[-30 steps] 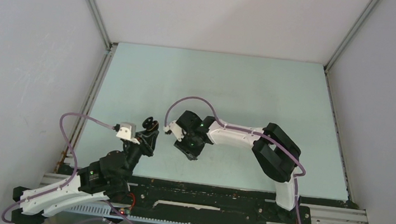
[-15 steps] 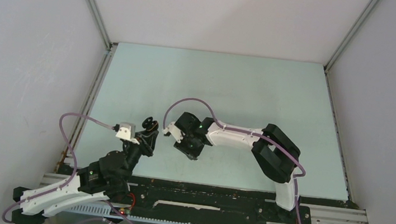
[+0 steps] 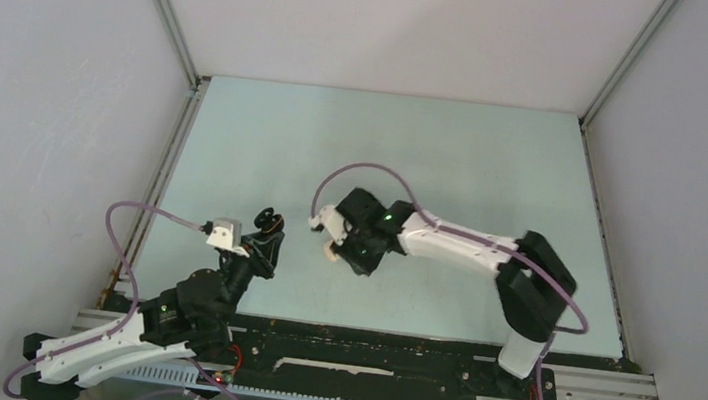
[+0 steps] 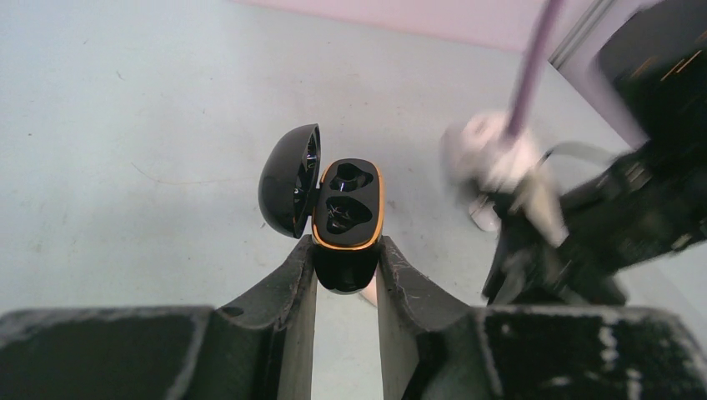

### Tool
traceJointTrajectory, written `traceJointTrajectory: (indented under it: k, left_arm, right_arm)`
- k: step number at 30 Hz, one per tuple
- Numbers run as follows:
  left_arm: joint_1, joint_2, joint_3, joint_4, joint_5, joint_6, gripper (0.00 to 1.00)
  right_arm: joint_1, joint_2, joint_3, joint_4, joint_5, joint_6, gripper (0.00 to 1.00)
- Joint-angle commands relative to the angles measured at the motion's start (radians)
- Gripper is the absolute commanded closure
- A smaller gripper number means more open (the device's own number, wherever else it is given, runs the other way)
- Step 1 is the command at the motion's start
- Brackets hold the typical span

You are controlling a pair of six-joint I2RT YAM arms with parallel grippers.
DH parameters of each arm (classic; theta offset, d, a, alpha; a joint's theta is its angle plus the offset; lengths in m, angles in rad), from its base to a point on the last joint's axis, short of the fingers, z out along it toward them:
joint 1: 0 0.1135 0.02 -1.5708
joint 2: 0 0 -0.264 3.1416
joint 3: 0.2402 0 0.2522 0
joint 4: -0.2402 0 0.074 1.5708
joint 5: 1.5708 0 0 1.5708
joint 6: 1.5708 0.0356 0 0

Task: Insert the wireless bluetooth earbuds into the charging case
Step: Pick up the right earbud from the center of the board, then insert the right earbud into the right side groove of the charging case.

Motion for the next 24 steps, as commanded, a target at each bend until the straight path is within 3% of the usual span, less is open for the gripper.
traceJointTrajectory:
  k: [1,7,16,19,24]
  left_arm:
    - [0.004,0.053,-0.022,0.142,0.014,0.018,1.00]
    - [0.004,0.186,-0.086,0.470,0.156,0.137,1.00]
    - [0.005,0.490,-0.055,0.841,0.385,0.278,1.00]
    - [0.006,0.584,-0.039,0.951,0.467,0.282,1.00]
    - [0.006,0.761,0.041,1.130,0.515,0.253,1.00]
  right_arm:
    - [-0.123,-0.266,0.017,0.008,-0.047,-0.034,1.00]
    - [-0.259,-0.513,0.025,0.098,-0.025,-0.135,1.00]
    - [-0.463,-0.625,0.193,0.028,-0.186,-0.232,1.00]
    - [-0.435,-0.724,0.187,0.081,-0.177,-0.239,1.00]
    - [-0.198,-0.904,0.038,0.243,0.016,-0.254,1.00]
